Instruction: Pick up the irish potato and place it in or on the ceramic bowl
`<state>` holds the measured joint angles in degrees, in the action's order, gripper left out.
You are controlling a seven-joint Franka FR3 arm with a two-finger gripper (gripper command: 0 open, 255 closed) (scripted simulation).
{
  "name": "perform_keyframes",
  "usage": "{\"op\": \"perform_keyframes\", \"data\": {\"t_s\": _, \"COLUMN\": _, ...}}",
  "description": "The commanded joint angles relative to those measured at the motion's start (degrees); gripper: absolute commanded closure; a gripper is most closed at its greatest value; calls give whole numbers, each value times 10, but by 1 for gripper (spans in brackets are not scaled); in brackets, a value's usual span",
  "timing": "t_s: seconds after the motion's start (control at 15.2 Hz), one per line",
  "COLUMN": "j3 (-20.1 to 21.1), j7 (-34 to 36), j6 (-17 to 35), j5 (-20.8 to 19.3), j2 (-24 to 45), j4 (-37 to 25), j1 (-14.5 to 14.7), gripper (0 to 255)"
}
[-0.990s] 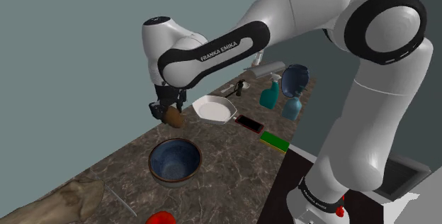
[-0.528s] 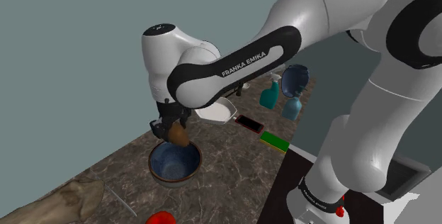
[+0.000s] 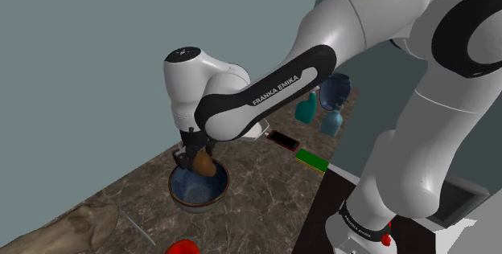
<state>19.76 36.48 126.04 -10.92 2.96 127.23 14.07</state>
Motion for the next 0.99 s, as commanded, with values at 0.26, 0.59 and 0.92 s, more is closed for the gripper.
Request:
{"op": "perform_keyframes", "data": {"t_s": 0.26, "j3": -3, "j7": 17, "j6": 41, "j5": -19, "j2": 30, "j4": 15, "j1": 0, "gripper": 255}}
{"op": "perform_keyframes", "data": {"t_s": 0.59, "j3": -4, "j7": 21, "j6": 50, "j5": -24, "j2": 37, "j4": 18, "j1": 1, "gripper": 255}}
{"op": "perform_keyframes", "data": {"t_s": 0.92, "j3": -4, "j7": 21, "j6": 50, "j5": -24, "j2": 37, "j4": 17, "j1": 1, "gripper": 0}}
